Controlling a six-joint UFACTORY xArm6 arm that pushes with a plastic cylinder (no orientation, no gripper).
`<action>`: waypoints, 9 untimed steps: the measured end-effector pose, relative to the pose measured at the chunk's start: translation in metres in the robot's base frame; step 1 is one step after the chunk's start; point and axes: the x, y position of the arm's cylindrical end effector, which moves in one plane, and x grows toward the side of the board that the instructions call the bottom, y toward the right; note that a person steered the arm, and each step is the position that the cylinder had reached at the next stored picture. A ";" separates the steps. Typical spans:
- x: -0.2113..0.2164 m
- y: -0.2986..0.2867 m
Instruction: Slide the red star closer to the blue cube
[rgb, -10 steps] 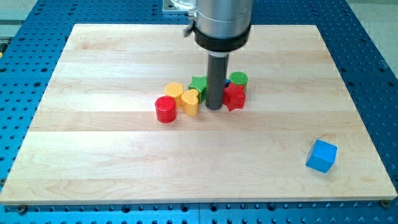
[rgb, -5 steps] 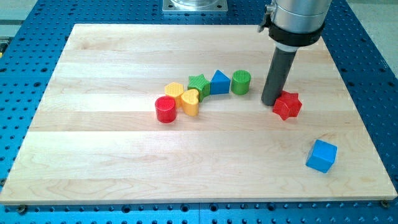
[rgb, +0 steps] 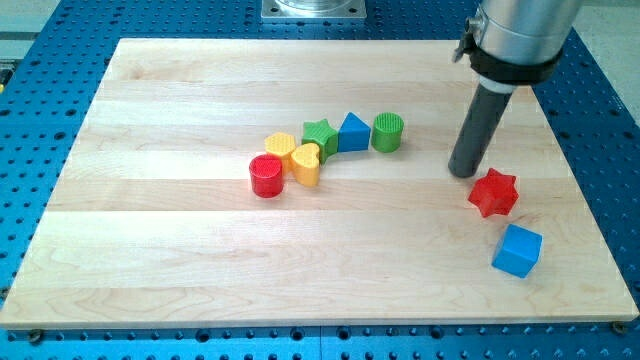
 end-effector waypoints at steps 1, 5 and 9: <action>-0.023 0.000; -0.003 0.032; 0.019 0.026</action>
